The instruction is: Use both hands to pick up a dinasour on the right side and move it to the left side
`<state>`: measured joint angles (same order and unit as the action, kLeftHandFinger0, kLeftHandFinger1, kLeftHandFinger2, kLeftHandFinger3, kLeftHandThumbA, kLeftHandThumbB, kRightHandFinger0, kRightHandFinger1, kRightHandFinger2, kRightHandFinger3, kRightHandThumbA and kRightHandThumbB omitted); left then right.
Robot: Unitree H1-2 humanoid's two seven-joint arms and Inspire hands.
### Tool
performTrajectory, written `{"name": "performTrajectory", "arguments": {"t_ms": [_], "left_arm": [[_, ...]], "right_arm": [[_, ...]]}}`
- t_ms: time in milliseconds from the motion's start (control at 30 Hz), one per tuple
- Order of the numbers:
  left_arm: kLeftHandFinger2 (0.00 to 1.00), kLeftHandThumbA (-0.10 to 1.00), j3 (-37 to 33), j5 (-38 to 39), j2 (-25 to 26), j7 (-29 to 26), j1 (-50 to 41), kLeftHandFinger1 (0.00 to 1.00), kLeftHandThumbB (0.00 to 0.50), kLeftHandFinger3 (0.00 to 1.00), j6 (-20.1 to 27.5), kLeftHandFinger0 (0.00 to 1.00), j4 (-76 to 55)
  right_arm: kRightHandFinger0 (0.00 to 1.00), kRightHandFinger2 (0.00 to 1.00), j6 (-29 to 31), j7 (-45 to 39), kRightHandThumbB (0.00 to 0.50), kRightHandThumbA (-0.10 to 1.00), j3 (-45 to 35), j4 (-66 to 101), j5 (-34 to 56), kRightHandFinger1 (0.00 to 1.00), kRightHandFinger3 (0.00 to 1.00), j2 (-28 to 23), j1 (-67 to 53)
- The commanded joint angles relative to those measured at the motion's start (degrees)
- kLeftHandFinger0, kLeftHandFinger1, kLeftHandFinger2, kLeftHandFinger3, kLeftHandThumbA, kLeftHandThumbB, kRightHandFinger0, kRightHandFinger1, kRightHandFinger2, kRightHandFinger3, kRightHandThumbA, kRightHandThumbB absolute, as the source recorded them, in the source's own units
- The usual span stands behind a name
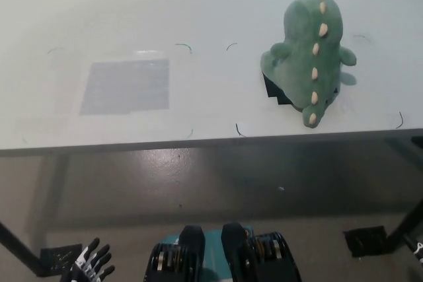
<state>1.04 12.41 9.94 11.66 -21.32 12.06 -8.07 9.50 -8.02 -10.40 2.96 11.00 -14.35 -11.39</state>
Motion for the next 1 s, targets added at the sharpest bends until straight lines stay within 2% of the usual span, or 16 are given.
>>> {"name": "performTrajectory", "arguments": {"t_ms": [0, 33, 100, 167, 233, 433, 533, 600, 700, 833, 867, 967], "left_arm": [[1.00, 1.00, 0.70, 0.67, 0.16, 0.19, -0.48, 1.00, 0.438, 1.00, 1.81, 1.00, -2.87], [1.00, 1.00, 0.75, 0.60, 0.16, 0.04, -0.47, 1.00, 0.448, 1.00, 1.45, 1.00, -3.46], [1.00, 1.00, 0.78, 2.59, 0.31, 0.50, -0.62, 1.00, 0.424, 1.00, 0.38, 1.00, -5.60], [1.00, 1.00, 0.86, 3.37, 0.35, 0.61, -0.65, 1.00, 0.422, 1.00, -0.06, 1.00, -6.46], [1.00, 1.00, 1.26, 4.80, 0.51, 0.30, 0.79, 1.00, 0.409, 1.00, -1.33, 1.00, -8.80], [1.00, 1.00, 2.71, 6.38, 1.37, -0.73, 5.86, 1.00, 0.403, 1.00, -5.22, 1.00, -14.22], [1.00, 1.00, 3.37, 7.62, 2.14, -0.46, 8.05, 1.00, 0.396, 1.00, -6.82, 1.00, -16.30], [1.00, 1.00, 4.37, 8.15, 3.18, -1.40, 11.37, 1.00, 0.417, 1.00, -9.12, 1.00, -18.96], [1.00, 1.00, 5.37, 8.38, 3.60, -2.23, 14.73, 1.00, 0.417, 1.00, -11.06, 1.00, -20.67], [1.00, 1.00, 5.68, 8.13, 3.28, -3.53, 20.00, 1.00, 0.449, 1.00, -14.73, 1.00, -22.52], [1.00, 1.00, 5.64, 8.07, 3.06, -3.91, 21.65, 1.00, 0.445, 1.00, -15.71, 1.00, -22.96], [1.00, 1.00, 5.36, 7.71, 2.60, -4.37, 25.20, 1.00, 0.450, 1.00, -17.47, 1.00, -23.25]], "right_arm": [[1.00, 1.00, 2.56, -0.70, 0.291, 1.00, -0.74, 2.11, 1.73, 1.00, 1.00, -0.44, 0.87], [1.00, 1.00, 2.57, -0.72, 0.291, 1.00, -0.77, 2.10, 1.73, 1.00, 1.00, -0.46, 0.89], [1.00, 1.00, 2.86, -0.90, 0.285, 1.00, -0.95, 1.81, 2.19, 1.00, 1.00, -0.48, 1.03], [1.00, 1.00, 3.91, -1.40, 0.275, 1.00, -1.18, 0.94, 2.89, 1.00, 1.00, -0.57, 1.26], [1.00, 1.00, 2.46, -1.86, 0.262, 1.00, -2.13, 2.16, 5.81, 1.00, 1.00, -0.78, 1.53], [1.00, 1.00, -1.92, -1.34, 0.293, 1.00, -3.50, 6.01, 8.44, 1.00, 1.00, -2.03, 2.81], [1.00, 1.00, -2.52, -1.06, 0.285, 1.00, -4.12, 7.05, 8.39, 1.00, 1.00, -2.89, 4.23], [1.00, 1.00, -3.72, -1.02, 0.324, 1.00, -4.88, 9.32, 9.79, 1.00, 1.00, -3.85, 5.78], [1.00, 1.00, -5.13, -1.15, 0.344, 1.00, -5.49, 11.30, 11.75, 1.00, 1.00, -4.47, 7.28], [1.00, 1.00, -6.05, -1.68, 0.326, 1.00, -5.98, 13.55, 14.27, 1.00, 1.00, -5.84, 9.51], [1.00, 1.00, -6.62, -1.50, 0.354, 1.00, -6.16, 14.24, 14.80, 1.00, 1.00, -6.24, 10.23], [1.00, 1.00, -8.14, -0.17, 0.380, 1.00, -6.67, 15.60, 14.14, 1.00, 1.00, -6.96, 11.86]]}}
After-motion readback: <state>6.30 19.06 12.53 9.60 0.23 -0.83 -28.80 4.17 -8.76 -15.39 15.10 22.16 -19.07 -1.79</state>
